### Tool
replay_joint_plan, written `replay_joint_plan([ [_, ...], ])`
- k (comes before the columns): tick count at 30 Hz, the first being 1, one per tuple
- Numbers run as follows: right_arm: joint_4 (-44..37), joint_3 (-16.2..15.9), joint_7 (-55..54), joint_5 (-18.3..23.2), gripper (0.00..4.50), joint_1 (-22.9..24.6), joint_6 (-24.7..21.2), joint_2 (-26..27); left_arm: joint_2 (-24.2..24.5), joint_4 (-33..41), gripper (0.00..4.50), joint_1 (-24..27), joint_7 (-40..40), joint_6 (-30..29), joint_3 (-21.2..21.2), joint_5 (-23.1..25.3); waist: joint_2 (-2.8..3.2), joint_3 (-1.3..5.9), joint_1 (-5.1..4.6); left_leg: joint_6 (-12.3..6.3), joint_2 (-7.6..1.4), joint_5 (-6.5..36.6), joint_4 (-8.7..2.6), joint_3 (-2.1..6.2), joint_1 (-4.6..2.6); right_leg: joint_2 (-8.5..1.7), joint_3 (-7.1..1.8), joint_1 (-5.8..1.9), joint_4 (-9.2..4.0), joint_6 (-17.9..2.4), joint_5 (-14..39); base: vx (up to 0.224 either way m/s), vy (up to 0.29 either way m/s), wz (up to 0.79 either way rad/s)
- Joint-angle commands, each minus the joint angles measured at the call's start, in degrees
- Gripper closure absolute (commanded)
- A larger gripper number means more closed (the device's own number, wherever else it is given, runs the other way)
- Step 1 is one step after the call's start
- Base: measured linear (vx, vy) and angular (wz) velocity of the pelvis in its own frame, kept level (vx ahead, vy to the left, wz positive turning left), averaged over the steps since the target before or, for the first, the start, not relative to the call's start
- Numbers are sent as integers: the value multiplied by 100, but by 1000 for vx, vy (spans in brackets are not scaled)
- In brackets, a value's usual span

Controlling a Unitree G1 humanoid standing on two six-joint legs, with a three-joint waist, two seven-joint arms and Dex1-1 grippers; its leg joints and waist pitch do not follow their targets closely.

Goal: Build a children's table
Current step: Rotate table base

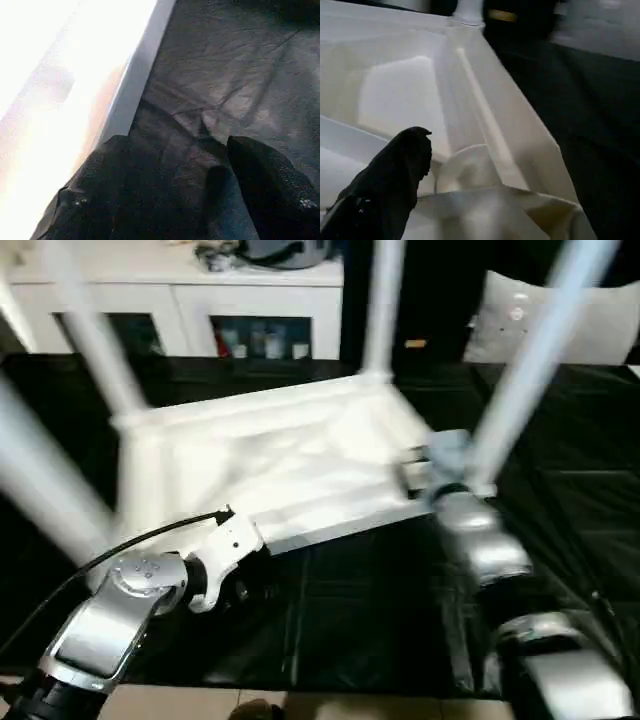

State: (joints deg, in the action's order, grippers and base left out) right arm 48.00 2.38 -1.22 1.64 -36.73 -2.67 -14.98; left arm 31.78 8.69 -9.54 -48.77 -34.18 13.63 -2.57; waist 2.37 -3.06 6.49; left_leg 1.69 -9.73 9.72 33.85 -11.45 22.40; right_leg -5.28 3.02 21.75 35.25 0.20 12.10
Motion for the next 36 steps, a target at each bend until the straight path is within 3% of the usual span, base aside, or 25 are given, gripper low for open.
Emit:
replay_joint_plan([
  [1,217,448,-299,36,0,-16,42,-391,12,-206,95,-134,318,87,-106,219,-14,380,-98,358,-273,1612,-422,134,-223,-252,-243,-73,-400,-862,850,0,0,0],
  [6,404,589,-322,67,0,30,163,-803,-115,-346,95,-195,531,246,-155,269,-55,419,-101,71,-246,995,-351,133,-129,-247,-210,-154,-334,-983,289,0,0,0],
  [10,566,672,-269,78,0,98,318,-1037,-328,-471,95,-261,794,414,-164,283,-71,416,-132,-87,-243,916,-324,124,-108,-252,-200,-173,-346,-1086,279,0,0,0],
  [11,526,691,-168,111,0,135,364,-1034,-436,-524,95,-274,914,505,-191,275,-39,414,-145,-113,-244,935,-319,126,-111,-253,-193,-167,-351,-1120,318,0,0,0],
  [15,261,653,160,162,0,286,489,-907,-770,-748,95,-272,1389,884,-342,270,-48,405,-208,-188,-258,1099,-328,135,-96,-255,-180,-180,-395,-1173,515,0,0,0],
  [16,-106,562,555,295,0,453,537,-788,-906,-761,95,-153,1549,1152,-495,174,-30,404,-214,-189,-257,1128,-328,141,-99,-259,-178,-175,-396,-1186,558,0,0,0],
  [19,-847,360,1380,609,0,815,588,-654,-1046,-576,77,131,1649,1263,-738,-41,-71,402,-284,-316,-287,1201,-342,157,-56,-271,-175,-207,-404,-1174,542,0,0,0],
  [23,-1954,240,1784,1003,0,1405,230,-542,-988,-90,58,591,1560,1226,-852,-165,-68,379,-284,-419,-332,1256,-364,151,-115,-251,-187,-145,-434,-1221,802,0,0,0],
  [28,-3199,275,2055,1358,0,2209,-243,-516,-1240,304,29,1032,1964,1519,-1240,-336,-67,358,-231,-337,-357,1361,-405,164,-124,-256,-208,-130,-456,-1076,977,0,0,0],
  [31,-4068,210,2131,1463,0,2895,-691,-567,-1422,574,3,1256,2168,1689,-1543,-512,-130,306,-159,-167,-353,1743,-453,171,-128,-275,-229,-96,-539,-788,1710,0,0,0],
  [34,-4453,89,2137,1537,0,3196,-1041,-587,-1487,325,3,1048,2254,1797,-1724,-614,-118,290,-151,-38,-336,1941,-472,182,-148,-257,-236,-61,-581,-599,2016,0,0,0],
  [35,-4576,-4,2117,1484,0,3303,-1174,-598,-1502,119,3,860,2301,1837,-1802,-641,-90,282,-164,32,-324,2025,-487,199,-148,-261,-235,-53,-585,-541,2103,0,0,0],
  [36,-4653,-126,2059,1349,0,3381,-1362,-627,-1515,-124,3,631,2299,1900,-1867,-694,-109,280,-178,58,-318,2061,-494,197,-137,-254,-231,-61,-598,-491,2159,0,0,0],
])
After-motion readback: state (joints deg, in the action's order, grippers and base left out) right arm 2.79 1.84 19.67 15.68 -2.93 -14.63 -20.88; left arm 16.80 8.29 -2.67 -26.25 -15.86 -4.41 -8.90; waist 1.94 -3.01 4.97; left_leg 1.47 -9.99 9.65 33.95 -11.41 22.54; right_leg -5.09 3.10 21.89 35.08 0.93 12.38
